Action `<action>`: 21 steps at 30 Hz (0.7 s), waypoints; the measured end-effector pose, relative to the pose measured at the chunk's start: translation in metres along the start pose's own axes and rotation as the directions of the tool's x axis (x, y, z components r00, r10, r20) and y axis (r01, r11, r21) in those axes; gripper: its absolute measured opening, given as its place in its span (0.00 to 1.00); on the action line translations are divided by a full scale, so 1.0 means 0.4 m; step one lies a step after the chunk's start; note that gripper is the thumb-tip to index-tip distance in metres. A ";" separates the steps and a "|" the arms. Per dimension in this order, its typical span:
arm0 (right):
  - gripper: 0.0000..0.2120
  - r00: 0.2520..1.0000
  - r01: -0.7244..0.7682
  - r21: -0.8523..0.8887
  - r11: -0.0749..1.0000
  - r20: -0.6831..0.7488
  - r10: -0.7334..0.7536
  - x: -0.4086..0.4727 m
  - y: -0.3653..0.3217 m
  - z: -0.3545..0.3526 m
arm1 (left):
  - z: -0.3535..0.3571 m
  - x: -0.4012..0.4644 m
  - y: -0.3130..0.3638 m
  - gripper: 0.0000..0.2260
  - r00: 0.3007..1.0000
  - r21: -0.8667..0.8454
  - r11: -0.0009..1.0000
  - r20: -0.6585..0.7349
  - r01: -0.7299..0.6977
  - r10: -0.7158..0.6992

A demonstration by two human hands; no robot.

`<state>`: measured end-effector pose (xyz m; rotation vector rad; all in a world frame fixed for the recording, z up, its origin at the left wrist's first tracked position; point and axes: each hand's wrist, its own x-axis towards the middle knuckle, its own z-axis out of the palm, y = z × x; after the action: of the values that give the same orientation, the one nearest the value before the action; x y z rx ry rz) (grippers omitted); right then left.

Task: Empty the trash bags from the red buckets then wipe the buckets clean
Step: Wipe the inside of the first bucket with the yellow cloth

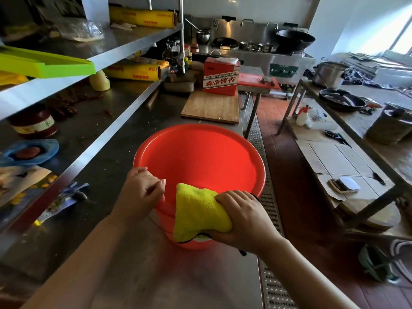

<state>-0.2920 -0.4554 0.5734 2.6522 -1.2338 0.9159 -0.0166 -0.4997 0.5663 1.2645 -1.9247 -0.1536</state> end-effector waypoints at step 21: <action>0.36 0.995 0.066 0.115 0.991 0.062 -0.074 -0.019 0.144 -0.058 | -0.068 0.115 -0.162 0.24 0.942 -0.238 0.965 0.334 0.106 -0.021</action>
<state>-0.3484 -0.4819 0.5784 2.8157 -1.1253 0.9199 0.0402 -0.5605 0.5776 1.1837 -2.0623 -0.6626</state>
